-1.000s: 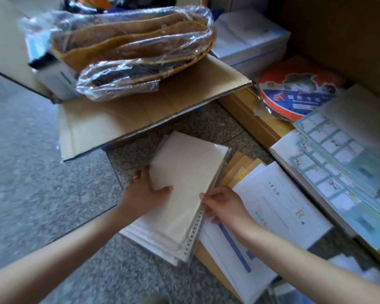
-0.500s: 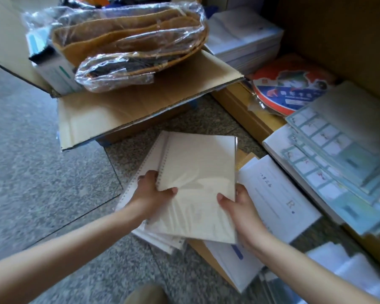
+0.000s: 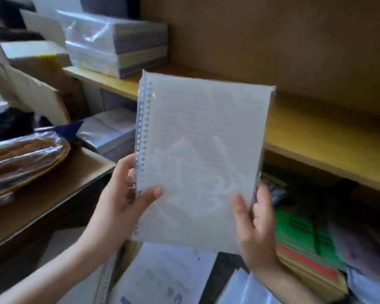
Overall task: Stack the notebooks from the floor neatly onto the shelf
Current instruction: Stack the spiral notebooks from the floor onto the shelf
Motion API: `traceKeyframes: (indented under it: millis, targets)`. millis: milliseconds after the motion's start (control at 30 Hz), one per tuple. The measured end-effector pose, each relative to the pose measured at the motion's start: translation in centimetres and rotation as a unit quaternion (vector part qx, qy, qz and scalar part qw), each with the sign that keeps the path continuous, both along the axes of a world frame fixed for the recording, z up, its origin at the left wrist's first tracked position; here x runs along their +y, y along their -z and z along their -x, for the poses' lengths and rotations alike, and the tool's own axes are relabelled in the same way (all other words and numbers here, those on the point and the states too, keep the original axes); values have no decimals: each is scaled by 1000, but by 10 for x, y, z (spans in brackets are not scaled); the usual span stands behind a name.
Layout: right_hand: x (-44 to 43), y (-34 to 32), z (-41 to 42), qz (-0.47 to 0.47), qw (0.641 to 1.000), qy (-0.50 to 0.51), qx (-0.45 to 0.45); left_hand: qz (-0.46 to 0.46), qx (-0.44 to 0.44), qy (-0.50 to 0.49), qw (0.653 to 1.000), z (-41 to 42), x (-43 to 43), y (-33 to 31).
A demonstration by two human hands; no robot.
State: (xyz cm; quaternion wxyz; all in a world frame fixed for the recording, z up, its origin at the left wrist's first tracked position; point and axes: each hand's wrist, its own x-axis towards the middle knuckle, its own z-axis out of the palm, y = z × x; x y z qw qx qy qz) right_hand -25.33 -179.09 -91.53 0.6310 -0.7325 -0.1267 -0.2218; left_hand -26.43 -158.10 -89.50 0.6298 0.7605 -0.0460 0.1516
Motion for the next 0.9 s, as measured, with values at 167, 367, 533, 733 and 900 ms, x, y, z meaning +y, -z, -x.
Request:
traceKeyframes:
  millis: [167,367,533,733,900]
  targets:
    - [-12,-75,-53,36,998,25,-45,-84,-33,-7,996,-81,-7,-65]
    - [-14,-113,-119,26,992,82,95,-216,-9,-47,975,-163,-18,-97]
    - [-21,-117,-147,-1,976,86,198,-329,6,-69,942,-177,-35,-106]
    - [-18,-121,-153,38,967,95,233,-444,-135,-42,885,-126,-47,-103]
    - [-2,-129,-154,149,950,104,256,-517,-192,14,834,-123,-45,-85]
